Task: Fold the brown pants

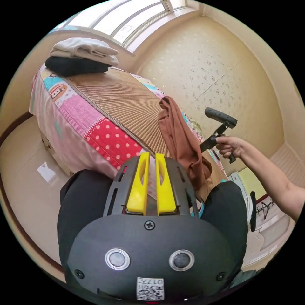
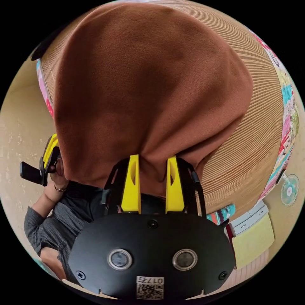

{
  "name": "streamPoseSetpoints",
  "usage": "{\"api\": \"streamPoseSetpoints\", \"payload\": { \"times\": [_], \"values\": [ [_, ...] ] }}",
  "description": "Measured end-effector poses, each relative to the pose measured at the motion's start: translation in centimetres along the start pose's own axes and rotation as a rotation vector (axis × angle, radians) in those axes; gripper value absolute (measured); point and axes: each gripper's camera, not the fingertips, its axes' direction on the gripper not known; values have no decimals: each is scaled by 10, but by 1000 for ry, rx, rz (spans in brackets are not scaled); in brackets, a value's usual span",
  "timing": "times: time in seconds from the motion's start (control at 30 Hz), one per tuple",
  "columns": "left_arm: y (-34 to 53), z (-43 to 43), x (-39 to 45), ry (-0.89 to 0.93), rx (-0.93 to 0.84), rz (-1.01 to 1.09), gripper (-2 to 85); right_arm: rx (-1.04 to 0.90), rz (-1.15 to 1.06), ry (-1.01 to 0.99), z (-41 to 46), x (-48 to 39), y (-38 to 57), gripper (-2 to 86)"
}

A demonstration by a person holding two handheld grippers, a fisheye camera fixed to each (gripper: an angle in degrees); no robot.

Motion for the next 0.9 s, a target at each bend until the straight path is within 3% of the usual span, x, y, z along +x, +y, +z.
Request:
{"api": "streamPoseSetpoints", "payload": {
  "times": [0.13, 0.27, 0.4, 0.6, 0.77, 0.9],
  "values": [
    [-9, -11, -27, 51, 39, -112, 45, 221, 44, -318, -31, -9, -21, 91],
    [-16, -24, -40, 55, 86, -151, 44, 396, -3, -322, -56, -69, -61, 85],
    [-18, -25, -51, 90, 66, -185, 44, 567, -14, -202, -90, -158, -114, 82],
    [-17, -13, -27, 91, 8, -80, 46, 633, -50, -230, -151, -243, -200, 73],
    [-12, -1, -14, 83, -44, -3, 45, 665, -88, -123, -196, -273, -231, 74],
    [-9, -1, -24, 98, -47, -11, 30, 677, -63, -342, -223, -241, -211, 74]
  ]
}}
